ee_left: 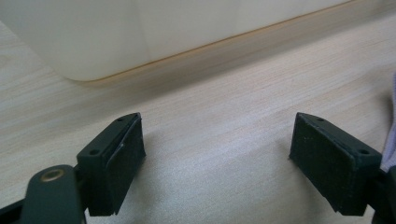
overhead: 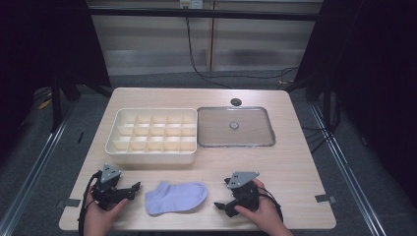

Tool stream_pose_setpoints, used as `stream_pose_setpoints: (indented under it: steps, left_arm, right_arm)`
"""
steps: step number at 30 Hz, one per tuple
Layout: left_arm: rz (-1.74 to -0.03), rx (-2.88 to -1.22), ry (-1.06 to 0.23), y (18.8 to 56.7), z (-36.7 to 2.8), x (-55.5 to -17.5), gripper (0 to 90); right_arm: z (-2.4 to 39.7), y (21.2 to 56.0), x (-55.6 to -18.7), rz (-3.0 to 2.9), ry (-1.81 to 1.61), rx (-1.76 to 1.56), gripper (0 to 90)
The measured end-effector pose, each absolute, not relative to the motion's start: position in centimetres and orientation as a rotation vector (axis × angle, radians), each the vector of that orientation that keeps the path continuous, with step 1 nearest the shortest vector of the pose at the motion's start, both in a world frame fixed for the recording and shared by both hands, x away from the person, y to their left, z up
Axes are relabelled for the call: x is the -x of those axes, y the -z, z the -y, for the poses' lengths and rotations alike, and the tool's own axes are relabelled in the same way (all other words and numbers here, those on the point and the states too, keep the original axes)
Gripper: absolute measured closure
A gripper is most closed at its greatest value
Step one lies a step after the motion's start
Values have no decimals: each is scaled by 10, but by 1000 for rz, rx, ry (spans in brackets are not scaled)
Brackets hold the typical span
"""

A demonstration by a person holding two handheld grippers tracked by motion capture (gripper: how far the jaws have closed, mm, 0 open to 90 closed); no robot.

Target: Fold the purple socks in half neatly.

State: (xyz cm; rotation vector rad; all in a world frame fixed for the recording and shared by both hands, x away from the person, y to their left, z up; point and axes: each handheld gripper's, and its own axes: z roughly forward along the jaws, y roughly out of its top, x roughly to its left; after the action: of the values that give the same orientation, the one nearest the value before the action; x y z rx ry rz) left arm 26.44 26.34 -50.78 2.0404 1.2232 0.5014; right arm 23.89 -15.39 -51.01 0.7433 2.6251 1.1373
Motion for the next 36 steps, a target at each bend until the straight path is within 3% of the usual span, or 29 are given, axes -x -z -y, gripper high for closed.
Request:
stream_pose_setpoints:
  steps: [21, 36]
  left_arm:
    - [-1258, -2041, -510, 506, -263, -262, 200]
    - [-1402, -2131, -304, 484, -257, -253, 267]
  right_arm:
    - [154, 510, -239, -2623, -1139, -754, 126]
    - [154, 510, -239, -2617, -1138, -758, 132]
